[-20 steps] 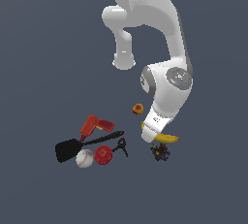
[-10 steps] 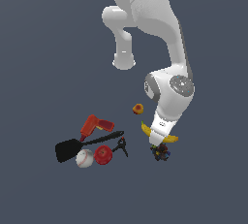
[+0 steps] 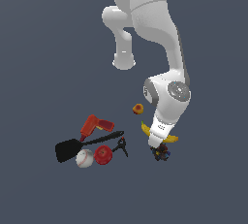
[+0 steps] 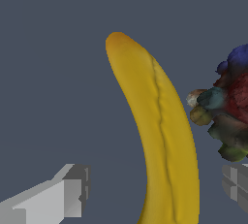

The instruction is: Pick up a designated object from a clutter of objects.

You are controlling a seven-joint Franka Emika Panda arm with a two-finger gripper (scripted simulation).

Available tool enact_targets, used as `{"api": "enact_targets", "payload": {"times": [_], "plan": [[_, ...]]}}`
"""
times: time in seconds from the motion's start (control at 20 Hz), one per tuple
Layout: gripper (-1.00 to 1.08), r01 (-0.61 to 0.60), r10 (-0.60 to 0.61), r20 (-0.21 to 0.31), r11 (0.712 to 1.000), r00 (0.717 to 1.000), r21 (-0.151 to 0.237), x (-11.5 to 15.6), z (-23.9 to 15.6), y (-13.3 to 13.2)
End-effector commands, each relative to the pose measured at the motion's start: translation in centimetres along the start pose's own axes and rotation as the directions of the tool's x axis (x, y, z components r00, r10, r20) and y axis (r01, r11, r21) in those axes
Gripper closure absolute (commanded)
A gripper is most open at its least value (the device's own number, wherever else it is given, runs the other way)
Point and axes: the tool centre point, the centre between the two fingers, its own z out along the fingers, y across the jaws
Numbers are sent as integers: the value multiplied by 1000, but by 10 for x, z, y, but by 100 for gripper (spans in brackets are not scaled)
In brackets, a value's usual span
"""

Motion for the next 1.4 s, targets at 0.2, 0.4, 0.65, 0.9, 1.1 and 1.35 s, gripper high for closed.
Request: {"api": "enact_targets", "payload": {"times": [0.2, 0.4, 0.65, 0.9, 1.1, 1.35], "plan": [[-92, 3, -3, 0, 1000, 1000, 0, 0, 25, 0], [108, 3, -3, 0, 1000, 1000, 0, 1, 27, 0], [108, 3, -3, 0, 1000, 1000, 0, 1, 27, 0], [108, 2, -2, -1, 1000, 1000, -2, 0, 26, 1], [108, 2, -2, -1, 1000, 1000, -2, -2, 22, 3], [108, 2, -2, -1, 1000, 1000, -2, -14, 8, 8]]}}
